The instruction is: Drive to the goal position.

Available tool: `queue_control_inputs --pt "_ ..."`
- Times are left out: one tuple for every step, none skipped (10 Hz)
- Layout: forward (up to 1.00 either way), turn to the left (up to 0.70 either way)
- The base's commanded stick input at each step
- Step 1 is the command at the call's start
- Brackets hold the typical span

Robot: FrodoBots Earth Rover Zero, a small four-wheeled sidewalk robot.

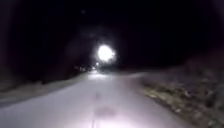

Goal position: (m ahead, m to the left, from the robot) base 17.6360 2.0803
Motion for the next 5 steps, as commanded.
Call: queue_control_inputs --pt "0.85 0.00" --pt "0.85 0.00" --pt "0.85 0.26" --pt "0.85 0.34" --pt "0.85 0.20"
